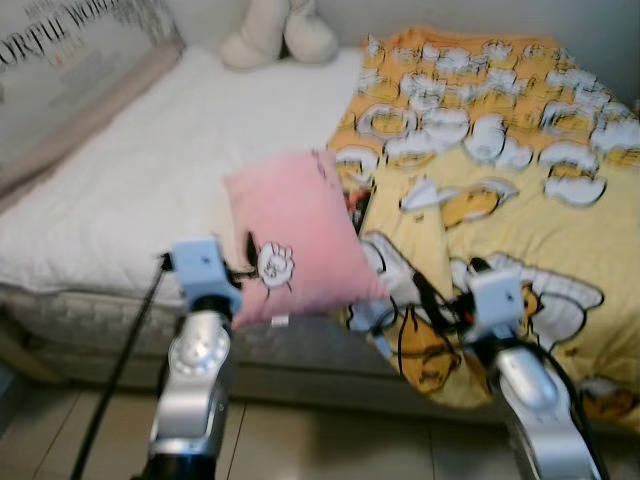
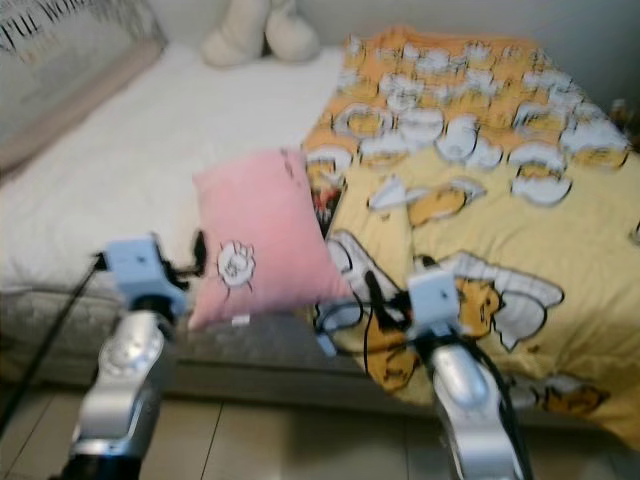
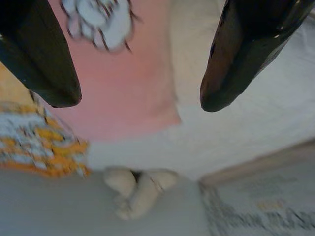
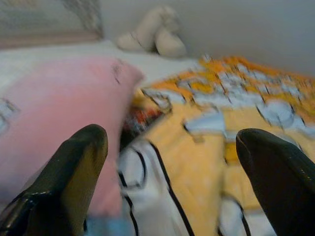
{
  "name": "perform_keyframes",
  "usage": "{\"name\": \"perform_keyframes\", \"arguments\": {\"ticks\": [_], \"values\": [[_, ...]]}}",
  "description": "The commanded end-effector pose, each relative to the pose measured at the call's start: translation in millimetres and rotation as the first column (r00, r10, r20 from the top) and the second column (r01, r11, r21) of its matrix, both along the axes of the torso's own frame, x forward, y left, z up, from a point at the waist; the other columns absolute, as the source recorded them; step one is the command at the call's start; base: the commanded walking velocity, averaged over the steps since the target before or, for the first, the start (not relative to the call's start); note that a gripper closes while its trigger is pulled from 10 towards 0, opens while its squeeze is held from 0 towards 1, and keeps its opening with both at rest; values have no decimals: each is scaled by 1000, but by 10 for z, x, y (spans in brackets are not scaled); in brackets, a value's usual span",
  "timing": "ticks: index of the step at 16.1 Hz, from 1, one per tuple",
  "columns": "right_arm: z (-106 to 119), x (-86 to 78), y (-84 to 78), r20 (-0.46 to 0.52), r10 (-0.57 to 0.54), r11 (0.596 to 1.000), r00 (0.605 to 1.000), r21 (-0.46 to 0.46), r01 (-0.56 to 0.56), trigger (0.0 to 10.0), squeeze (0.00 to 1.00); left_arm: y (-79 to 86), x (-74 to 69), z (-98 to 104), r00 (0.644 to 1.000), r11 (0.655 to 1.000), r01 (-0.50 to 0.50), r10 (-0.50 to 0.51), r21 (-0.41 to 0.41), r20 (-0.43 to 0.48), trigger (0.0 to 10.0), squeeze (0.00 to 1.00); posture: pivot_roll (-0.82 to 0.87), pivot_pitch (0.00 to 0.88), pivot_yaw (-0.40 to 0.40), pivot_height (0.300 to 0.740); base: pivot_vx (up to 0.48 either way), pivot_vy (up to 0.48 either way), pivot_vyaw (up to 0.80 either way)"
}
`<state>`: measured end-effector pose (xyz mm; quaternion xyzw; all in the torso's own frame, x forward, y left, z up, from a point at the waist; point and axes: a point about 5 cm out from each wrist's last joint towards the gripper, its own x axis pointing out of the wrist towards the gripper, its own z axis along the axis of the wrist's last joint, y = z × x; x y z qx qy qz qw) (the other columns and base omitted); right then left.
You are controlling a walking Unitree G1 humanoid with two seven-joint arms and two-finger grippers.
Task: Clean up the room
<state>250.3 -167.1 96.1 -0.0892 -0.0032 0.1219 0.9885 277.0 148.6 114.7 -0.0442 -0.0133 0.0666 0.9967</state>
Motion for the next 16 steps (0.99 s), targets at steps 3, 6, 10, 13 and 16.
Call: {"name": "perform_keyframes", "arguments": {"ticks": [3, 6, 10, 13, 16], "values": [[44, 36, 21, 7, 12, 1000, 1000, -8, -12, 10000, 0, 0, 34, 36, 999, 998, -17, 18, 64, -29, 10000, 0, -147, 0, 54, 727, 466, 0, 0], [121, 109, 70, -7, -8, 1000, 1000, 29, 9, 10000, 0, -77, 53, 85, 999, 995, 21, -17, 100, -38, 10000, 0, -145, 0, 55, 727, 480, 0, 0], [225, 212, 183, -191, 15, 996, 982, 84, 1, 10000, 0, 20, 63, 312, 995, 984, -91, 85, 155, 47, 10000, 0, -148, 0, 59, 727, 480, 0, 0], [502, 370, 155, -276, 21, 999, 961, 52, -7, 10000, 0, 73, 231, 519, 993, 990, -105, 110, 94, -46, 10000, 0, -146, 0, 56, 727, 0, 0, 0], [538, 373, 165, -390, 57, 996, 919, 86, -25, 10000, 0, 194, 372, 526, 970, 998, -60, 64, 23, -236, 10000, 0, -143, 5, 52, 727, 0, 0, 0]]}}
